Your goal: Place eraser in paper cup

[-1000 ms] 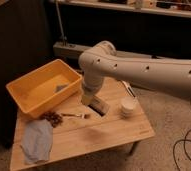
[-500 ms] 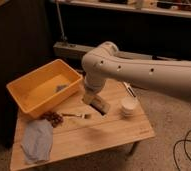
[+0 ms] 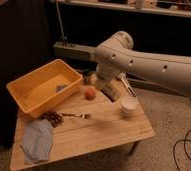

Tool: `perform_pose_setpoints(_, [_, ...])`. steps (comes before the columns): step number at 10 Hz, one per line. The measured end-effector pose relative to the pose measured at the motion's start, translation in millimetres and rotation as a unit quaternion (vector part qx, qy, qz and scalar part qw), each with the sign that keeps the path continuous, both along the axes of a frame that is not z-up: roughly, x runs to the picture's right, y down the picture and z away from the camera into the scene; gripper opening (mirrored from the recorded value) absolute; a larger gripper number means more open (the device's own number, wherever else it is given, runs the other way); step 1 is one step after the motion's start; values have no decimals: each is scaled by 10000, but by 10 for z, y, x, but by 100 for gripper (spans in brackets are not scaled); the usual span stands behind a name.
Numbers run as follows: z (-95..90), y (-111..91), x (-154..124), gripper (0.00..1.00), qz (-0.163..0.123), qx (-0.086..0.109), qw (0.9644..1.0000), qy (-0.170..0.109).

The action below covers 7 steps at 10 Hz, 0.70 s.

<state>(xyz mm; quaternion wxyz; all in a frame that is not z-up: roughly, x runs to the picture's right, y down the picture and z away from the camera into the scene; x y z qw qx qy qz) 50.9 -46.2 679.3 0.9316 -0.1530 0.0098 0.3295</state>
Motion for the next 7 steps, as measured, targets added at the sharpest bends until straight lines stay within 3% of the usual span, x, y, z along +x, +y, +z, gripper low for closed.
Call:
perform_pose_setpoints(2, [-3, 55, 205, 0, 526, 149, 9985, 52])
perform_pose_setpoints(4, [-57, 251, 374, 0, 1044, 421, 9936, -41])
perform_pose_setpoints(7, [52, 387, 540, 0, 1369, 609, 9887, -109])
